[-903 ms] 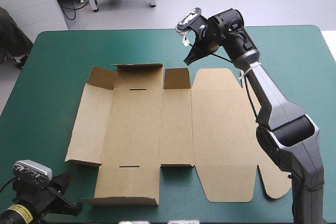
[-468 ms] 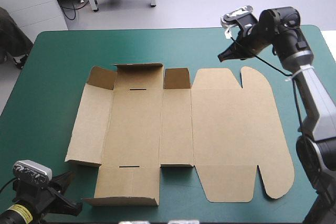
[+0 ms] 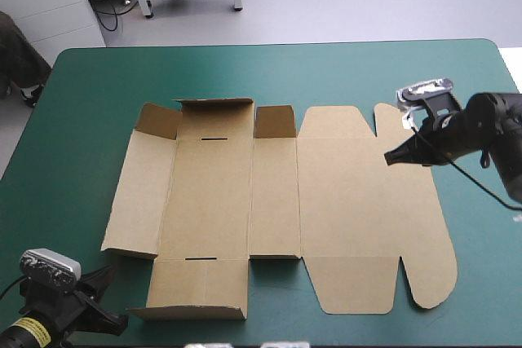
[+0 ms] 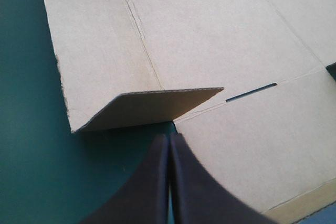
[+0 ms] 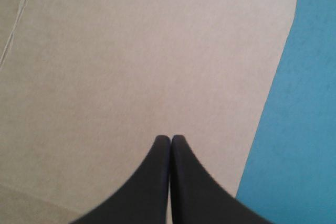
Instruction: Fold the box
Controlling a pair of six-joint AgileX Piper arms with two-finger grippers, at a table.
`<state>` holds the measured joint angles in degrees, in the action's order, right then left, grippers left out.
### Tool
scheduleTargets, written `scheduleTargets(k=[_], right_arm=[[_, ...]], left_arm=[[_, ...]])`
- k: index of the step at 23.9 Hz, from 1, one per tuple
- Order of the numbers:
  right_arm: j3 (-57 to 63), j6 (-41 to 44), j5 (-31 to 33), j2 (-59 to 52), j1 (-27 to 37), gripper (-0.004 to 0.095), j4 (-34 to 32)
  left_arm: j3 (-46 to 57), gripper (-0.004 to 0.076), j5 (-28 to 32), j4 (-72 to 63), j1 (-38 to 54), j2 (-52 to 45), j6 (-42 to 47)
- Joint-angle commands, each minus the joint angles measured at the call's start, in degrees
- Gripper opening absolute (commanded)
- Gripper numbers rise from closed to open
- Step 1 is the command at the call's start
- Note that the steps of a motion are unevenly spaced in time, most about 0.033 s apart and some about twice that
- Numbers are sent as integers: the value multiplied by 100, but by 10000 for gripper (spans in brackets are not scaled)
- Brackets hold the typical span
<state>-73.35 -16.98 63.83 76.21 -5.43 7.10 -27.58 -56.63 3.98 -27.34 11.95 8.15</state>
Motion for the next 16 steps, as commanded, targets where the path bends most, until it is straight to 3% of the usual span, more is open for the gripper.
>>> scheduleTargets(k=[1,11,16], right_arm=[[620,-76,-325,-826,62,-22,152],[2264,14,-415,-2849,62,-22,374],[2795,85,-402,-3773,62,-22,346]], left_arm=[[-167,-32,347,2,-27,90,60],[-414,-32,127,-293,-27,90,85],[-1545,-32,-445,-465,-27,353,474]])
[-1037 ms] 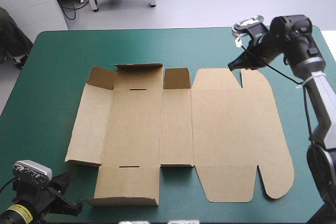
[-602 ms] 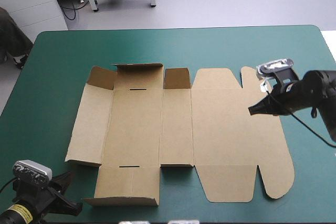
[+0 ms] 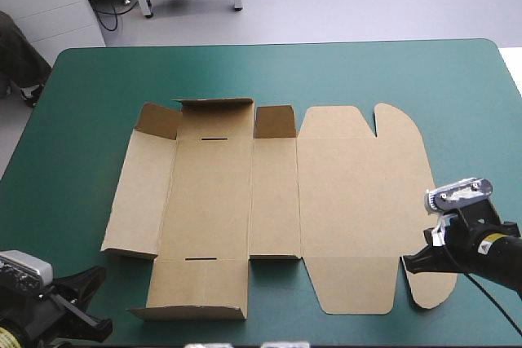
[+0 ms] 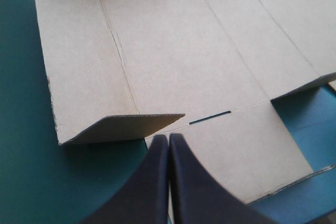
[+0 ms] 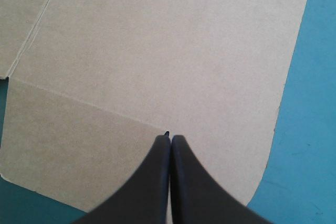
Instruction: Fold the box
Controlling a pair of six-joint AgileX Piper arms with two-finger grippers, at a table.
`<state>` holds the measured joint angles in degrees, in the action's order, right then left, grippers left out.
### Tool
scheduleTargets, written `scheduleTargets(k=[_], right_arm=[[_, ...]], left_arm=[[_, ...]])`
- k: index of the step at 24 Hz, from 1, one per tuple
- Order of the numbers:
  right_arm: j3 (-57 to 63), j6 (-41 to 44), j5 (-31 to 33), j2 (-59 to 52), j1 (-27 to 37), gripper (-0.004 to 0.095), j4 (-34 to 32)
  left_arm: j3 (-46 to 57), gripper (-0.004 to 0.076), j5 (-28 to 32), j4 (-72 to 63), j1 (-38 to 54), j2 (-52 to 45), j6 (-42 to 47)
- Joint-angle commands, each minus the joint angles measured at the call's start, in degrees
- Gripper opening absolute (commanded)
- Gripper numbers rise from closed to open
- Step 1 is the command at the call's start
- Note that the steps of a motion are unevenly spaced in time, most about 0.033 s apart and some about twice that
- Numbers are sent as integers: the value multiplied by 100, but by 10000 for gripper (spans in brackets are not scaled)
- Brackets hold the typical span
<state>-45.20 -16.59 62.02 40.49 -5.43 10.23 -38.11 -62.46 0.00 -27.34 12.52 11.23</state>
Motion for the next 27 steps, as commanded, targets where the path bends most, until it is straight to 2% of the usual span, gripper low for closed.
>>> scheduleTargets(k=[1,7,11,24,27], right_arm=[[34,109,-205,-238,62,-22,32],[155,170,-112,-471,62,-22,-157],[155,170,-114,-471,62,-23,-109],[168,170,-176,-471,62,-23,-185],[168,170,-176,-471,62,-23,-268]], left_arm=[[-588,-32,86,-67,-27,391,162],[-1528,-32,40,565,-27,2173,162],[-1979,-15,407,694,-27,3127,207],[-2771,-7,401,-55,-22,4638,-574],[-2781,-7,376,-312,494,4941,-845]])
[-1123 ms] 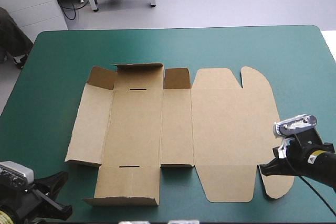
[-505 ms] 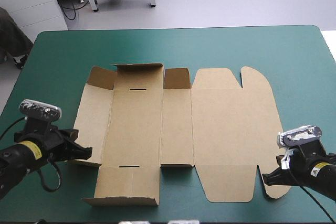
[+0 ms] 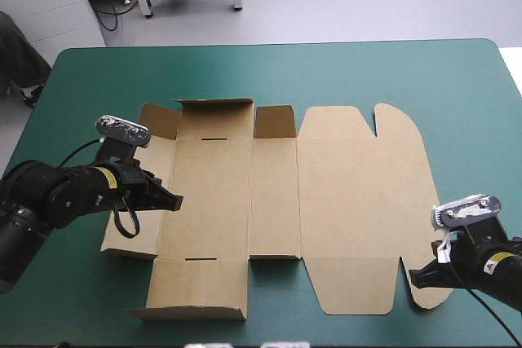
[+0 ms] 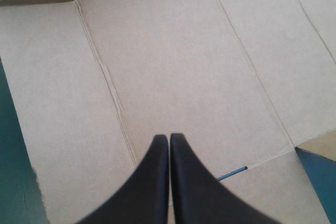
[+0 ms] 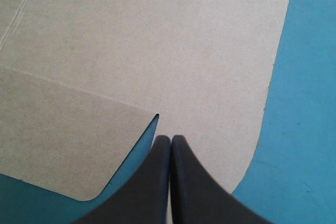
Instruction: Fold the box
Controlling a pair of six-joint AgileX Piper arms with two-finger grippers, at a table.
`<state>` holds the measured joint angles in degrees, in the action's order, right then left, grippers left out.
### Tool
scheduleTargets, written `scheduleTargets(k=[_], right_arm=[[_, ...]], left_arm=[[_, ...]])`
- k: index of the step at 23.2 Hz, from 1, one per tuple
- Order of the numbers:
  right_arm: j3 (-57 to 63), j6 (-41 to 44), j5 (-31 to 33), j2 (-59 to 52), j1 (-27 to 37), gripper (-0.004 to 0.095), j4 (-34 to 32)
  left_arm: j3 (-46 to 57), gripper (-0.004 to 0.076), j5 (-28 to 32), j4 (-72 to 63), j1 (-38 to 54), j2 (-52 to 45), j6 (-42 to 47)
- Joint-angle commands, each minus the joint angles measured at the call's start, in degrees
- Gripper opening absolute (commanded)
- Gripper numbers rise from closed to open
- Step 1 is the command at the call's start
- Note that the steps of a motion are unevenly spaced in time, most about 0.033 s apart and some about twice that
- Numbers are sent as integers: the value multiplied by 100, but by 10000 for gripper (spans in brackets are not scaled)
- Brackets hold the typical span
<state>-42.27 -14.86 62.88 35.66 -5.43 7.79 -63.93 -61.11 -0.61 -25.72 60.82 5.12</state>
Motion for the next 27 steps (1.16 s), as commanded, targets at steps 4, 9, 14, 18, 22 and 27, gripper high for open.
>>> scheduleTargets(k=[4,9,14,18,22,27], right_arm=[[-125,-3,-262,13,62,-23,-14],[-125,-3,-262,13,62,-23,-14],[-125,-3,-262,13,62,-23,-3],[-125,-3,-262,13,62,-23,-3],[-125,-3,-262,13,62,-23,-13],[-125,-3,-262,13,62,-23,-13]], left_arm=[[-199,-7,67,-1928,1606,302,-1786],[-199,-7,-919,-3686,3750,459,-3590],[-189,-7,-294,-3743,5385,633,-3630],[-189,169,-198,-3754,5767,862,-3475],[-189,456,-1091,-3865,5767,1246,-3658],[-189,531,-1269,-3832,5767,1726,-3715]])
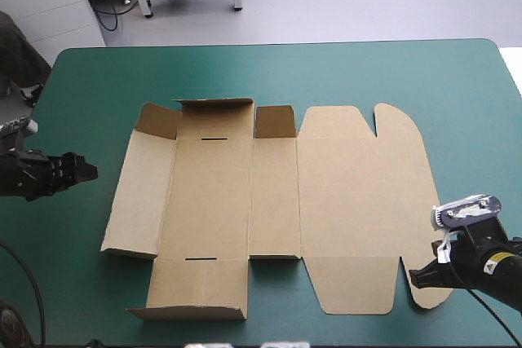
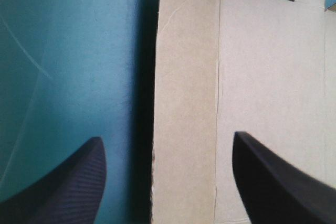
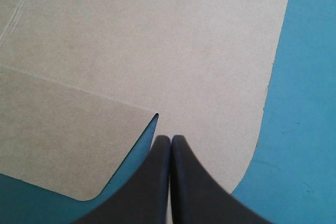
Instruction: Fold the box
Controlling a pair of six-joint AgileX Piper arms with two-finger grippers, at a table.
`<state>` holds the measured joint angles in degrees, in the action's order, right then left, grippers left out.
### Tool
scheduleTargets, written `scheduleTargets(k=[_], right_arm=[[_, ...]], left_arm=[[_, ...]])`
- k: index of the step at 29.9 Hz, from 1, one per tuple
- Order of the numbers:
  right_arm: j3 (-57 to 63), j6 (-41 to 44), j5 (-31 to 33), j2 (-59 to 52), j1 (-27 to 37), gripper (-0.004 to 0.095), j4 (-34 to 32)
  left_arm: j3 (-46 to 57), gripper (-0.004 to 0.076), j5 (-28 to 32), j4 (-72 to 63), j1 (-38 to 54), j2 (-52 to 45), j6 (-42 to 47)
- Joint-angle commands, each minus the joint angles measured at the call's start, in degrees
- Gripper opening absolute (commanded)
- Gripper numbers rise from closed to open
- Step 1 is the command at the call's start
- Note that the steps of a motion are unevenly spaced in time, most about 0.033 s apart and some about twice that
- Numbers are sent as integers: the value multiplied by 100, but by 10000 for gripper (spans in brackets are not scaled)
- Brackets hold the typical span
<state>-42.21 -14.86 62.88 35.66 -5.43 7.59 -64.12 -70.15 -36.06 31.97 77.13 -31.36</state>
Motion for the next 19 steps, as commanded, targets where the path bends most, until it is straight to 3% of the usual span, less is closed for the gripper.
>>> scheduleTargets(k=[1,11,19], right_arm=[[-131,-3,-262,13,62,-23,6],[-131,-3,-262,13,62,-23,6],[-131,-3,-250,13,62,-23,6]], left_arm=[[-170,531,-466,-298,-2,221,-123],[220,531,-466,-328,-317,1271,-554],[604,531,-466,-324,-798,1573,-794]])
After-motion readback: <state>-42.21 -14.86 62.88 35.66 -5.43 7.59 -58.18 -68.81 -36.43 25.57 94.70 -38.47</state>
